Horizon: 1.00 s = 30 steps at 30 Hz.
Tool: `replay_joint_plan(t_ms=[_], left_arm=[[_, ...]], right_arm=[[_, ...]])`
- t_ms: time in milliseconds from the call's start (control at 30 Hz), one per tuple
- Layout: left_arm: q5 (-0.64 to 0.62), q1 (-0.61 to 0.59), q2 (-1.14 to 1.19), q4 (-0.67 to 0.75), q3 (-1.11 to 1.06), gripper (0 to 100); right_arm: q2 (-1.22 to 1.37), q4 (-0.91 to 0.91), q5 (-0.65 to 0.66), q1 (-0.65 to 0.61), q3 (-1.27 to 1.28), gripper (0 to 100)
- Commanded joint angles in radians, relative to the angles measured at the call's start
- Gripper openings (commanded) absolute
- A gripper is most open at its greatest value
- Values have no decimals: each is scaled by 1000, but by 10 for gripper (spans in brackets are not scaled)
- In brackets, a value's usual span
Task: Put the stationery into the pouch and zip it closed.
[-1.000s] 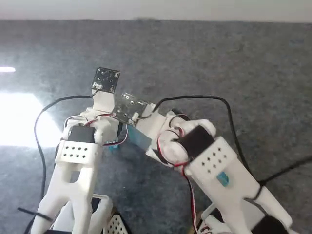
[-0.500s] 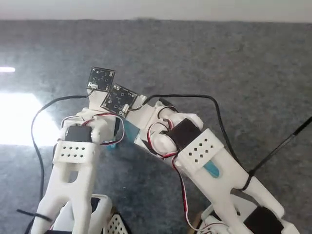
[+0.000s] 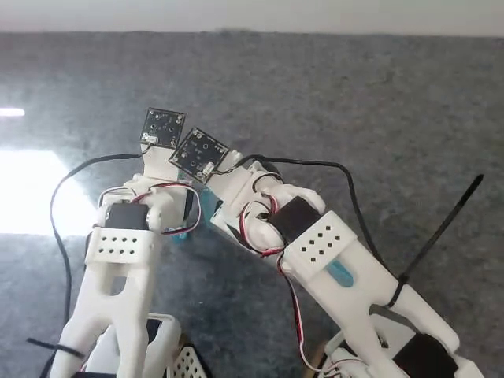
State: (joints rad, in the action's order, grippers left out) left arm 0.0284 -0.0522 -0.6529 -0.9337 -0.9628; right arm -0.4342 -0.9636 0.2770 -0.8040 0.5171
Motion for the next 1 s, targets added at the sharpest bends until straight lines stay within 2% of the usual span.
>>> replay_joint_plan(t_ms=[0, 67, 133, 267, 367, 433, 967], left_arm=[[-8, -12, -2, 35, 5, 11], [-8, -12, -2, 40, 4, 11], [-8, -11, -2, 40, 4, 11], [-8, -11, -2, 40, -10, 11], [-6, -11, -2, 41, -16, 11], [-6, -11, -2, 57, -24, 11], [-6, 26, -2, 68, -38, 11]], right_arm=[[-2, 16, -8, 10, -9, 349], [4, 15, -8, 13, -8, 349], [2, 19, -14, 27, -8, 299], [-5, 105, -17, 68, 6, 8], [-5, 131, -17, 81, 21, 46], [-7, 133, -17, 85, 23, 0], [4, 147, -12, 71, 26, 10]])
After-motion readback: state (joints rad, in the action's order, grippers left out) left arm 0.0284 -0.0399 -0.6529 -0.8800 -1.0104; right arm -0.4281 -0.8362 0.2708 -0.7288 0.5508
